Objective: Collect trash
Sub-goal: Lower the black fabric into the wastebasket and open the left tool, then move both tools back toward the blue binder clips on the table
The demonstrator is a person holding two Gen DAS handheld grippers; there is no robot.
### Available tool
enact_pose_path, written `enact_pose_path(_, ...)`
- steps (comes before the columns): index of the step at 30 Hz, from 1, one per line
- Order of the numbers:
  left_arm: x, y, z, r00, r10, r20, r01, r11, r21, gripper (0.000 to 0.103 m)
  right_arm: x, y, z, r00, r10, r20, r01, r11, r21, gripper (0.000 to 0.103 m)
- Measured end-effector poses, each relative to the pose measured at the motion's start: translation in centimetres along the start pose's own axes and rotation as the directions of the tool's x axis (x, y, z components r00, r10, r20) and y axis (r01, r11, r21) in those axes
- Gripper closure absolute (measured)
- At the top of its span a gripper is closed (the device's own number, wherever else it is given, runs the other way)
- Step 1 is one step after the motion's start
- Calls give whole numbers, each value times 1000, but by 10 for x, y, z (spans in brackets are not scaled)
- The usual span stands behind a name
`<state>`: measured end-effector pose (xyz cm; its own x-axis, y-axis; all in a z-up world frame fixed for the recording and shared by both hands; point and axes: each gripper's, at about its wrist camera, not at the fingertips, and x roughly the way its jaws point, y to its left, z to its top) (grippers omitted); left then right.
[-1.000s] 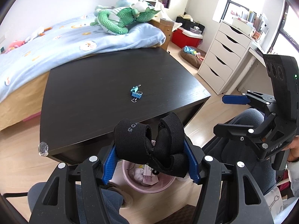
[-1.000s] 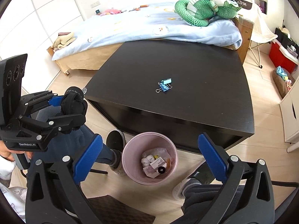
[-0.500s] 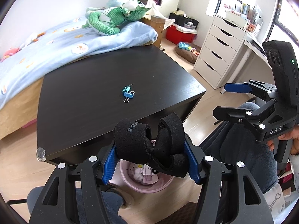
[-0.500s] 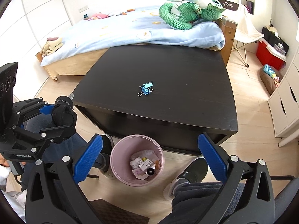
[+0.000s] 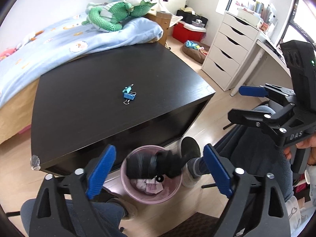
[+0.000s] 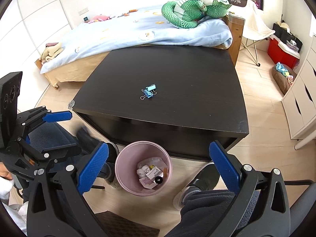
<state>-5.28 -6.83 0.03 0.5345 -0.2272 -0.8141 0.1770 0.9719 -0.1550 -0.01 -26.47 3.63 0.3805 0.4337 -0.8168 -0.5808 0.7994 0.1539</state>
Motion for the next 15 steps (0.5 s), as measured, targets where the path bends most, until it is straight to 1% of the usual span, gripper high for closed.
enact_pose_path(5, 0, 6, -1, 1000, 30, 0, -30, 999, -26, 8, 2, 1, -1, 1000, 4, -4, -4, 1000, 1, 3)
enact_pose_path(15, -4, 17, -1, 998, 57, 23, -55, 996, -67, 8, 8, 4, 1, 1000, 16, -15, -16, 1000, -5, 3)
